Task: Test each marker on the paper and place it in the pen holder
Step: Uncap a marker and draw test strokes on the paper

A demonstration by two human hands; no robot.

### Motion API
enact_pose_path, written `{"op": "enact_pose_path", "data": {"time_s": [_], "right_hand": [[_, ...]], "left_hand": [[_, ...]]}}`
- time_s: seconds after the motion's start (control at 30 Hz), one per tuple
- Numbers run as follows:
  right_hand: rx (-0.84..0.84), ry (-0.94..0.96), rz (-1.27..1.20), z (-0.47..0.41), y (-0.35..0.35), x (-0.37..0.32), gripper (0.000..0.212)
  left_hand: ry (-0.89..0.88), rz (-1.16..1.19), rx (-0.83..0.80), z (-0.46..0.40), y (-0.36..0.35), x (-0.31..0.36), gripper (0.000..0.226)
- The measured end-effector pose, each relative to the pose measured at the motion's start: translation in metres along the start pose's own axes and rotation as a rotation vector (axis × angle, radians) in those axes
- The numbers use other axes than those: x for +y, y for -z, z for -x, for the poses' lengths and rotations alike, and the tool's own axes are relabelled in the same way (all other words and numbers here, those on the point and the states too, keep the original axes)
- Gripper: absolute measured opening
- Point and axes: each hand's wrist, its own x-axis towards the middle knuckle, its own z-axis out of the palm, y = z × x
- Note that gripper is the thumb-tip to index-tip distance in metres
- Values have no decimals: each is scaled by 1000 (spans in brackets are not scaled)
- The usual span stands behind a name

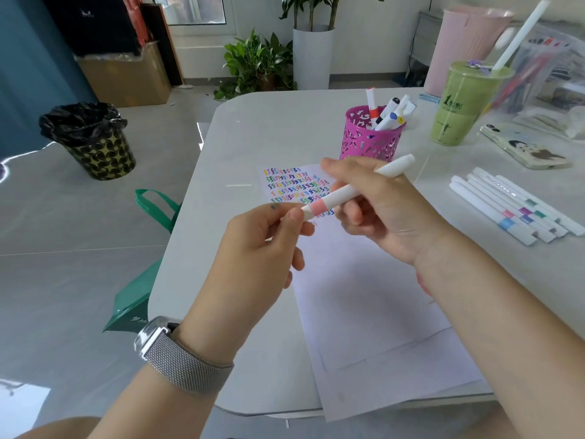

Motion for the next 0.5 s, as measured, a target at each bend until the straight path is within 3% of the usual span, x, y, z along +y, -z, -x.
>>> {"op": "enact_pose_path", "data": {"time_s": [0.1,0.17,0.3,0.4,0.5], "right_hand": [[-137,-122,-81,2,8,-9,56],[-139,-147,-98,3,11,-13,53],[123,-70,-54,-3,8,-5,24],[322,67,59,-8,7,4,37],[349,149,271,-9,11,8,39]], "left_hand": [[-55,-44,-10,0,2,1,21],[-79,-37,-10,0,2,3,18],[-76,-4,55,-2,3,2,15],[-99,-22,72,-3,3,0,16],[-117,-52,82,-4,4,0,17]]}}
